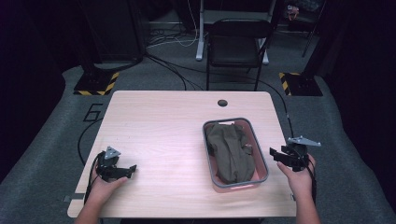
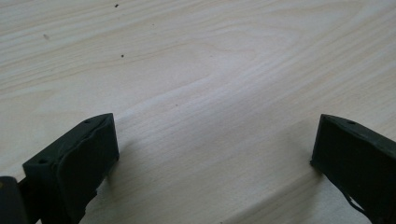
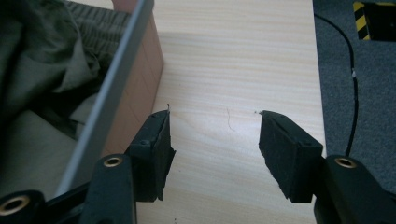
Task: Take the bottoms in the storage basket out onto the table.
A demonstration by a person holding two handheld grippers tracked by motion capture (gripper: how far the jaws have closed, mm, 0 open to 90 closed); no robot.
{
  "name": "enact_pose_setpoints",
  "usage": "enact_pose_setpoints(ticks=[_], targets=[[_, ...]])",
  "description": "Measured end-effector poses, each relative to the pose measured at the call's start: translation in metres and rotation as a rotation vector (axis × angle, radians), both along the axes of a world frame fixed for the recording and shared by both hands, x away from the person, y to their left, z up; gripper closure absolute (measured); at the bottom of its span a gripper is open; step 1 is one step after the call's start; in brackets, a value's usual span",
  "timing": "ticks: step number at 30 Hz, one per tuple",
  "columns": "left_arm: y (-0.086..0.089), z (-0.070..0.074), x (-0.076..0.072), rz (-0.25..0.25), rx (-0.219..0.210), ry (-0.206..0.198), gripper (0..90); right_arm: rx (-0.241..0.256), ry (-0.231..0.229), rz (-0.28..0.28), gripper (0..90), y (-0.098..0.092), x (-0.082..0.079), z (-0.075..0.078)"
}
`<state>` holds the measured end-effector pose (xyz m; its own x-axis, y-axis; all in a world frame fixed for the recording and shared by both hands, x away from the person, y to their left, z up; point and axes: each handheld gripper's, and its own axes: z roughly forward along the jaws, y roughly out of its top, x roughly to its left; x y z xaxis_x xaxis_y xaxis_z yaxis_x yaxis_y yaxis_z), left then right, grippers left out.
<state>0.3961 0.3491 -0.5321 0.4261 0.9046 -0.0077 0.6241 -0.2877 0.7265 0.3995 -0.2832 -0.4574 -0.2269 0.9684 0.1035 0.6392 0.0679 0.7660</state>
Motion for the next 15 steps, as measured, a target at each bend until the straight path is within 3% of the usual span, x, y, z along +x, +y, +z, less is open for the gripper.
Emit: enact_pose_setpoints(ticks=[7, 12, 15], targets=[[0.0, 0.0, 0.0, 0.013, 0.001, 0.0, 0.6, 0.009, -0.068, 0.065, 44.4, 0.011, -0.007, 0.026], [0.0, 0.0, 0.0, 0.015, 0.002, 0.0, 0.6, 0.04, -0.061, 0.085, 44.1, 0.019, -0.007, 0.032], [0.0, 0.0, 0.0, 0.016, 0.002, 0.0, 0.6, 0.028, -0.054, 0.098, 41.9, 0.023, -0.006, 0.033]])
